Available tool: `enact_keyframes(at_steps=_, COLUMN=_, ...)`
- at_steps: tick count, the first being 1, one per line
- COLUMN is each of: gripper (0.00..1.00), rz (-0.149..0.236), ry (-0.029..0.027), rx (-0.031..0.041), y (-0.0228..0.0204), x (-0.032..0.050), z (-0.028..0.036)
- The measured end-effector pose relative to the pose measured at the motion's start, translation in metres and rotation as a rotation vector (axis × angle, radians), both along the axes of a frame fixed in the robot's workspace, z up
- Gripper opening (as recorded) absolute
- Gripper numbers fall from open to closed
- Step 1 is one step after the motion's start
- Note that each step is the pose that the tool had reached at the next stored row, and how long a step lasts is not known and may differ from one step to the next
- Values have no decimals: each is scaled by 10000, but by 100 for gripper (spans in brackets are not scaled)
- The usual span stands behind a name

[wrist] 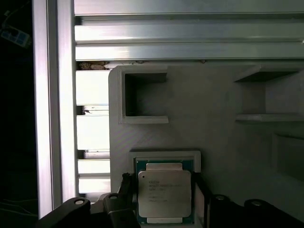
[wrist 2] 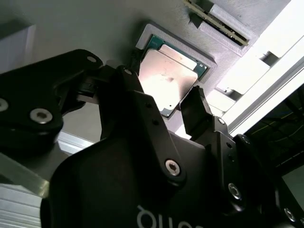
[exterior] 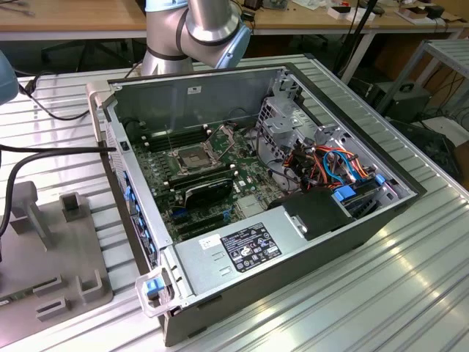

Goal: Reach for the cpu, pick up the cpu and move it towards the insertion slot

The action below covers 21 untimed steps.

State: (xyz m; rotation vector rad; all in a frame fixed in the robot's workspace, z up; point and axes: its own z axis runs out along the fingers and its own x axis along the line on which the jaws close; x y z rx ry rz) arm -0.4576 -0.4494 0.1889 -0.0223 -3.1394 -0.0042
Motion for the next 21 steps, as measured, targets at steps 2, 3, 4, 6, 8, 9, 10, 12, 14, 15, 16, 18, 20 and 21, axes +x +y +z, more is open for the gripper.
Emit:
enact_keyframes(at_steps=2, gripper=60, rz=0, ry=0, rx=0, y=0, x=0, z=0)
enact_keyframes(at_steps=3, gripper=60, rz=0, ry=0, rx=0, y=0, x=0, z=0)
enact_keyframes(at_steps=4, gripper=60, rz=0, ry=0, rx=0, y=0, x=0, z=0)
enact_keyframes(at_steps=6, gripper=55, rz=0, ry=0, rx=0, y=0, x=0, z=0)
enact_keyframes(at_steps=8, gripper=55, rz=0, ry=-3, rx=2, y=0, x=1, z=6)
enact_keyframes(at_steps=9, gripper=55, rz=0, ry=-1, rx=0, y=0, x=0, z=17)
enact_keyframes(at_steps=10, gripper=55, rz=0, ry=0, rx=0, y=0, x=0, z=32)
enact_keyframes(at_steps=12, gripper=55, rz=0, ry=-1, rx=0, y=0, x=0, z=57)
enact_keyframes(at_steps=14, gripper=55, rz=0, ry=-1, rx=0, y=0, x=0, z=79)
enact_keyframes(at_steps=15, gripper=55, rz=0, ry=-2, rx=1, y=0, x=1, z=81)
enact_keyframes(at_steps=16, gripper=55, rz=0, ry=-3, rx=2, y=0, x=1, z=81)
enact_keyframes(at_steps=18, gripper=55, rz=0, ry=-2, rx=0, y=0, x=0, z=83)
enact_keyframes(at_steps=20, gripper=55, rz=0, ry=-2, rx=1, y=0, x=1, z=85)
enact_keyframes(at_steps=21, gripper=55, rz=0, ry=4, rx=-3, y=-1, x=0, z=102)
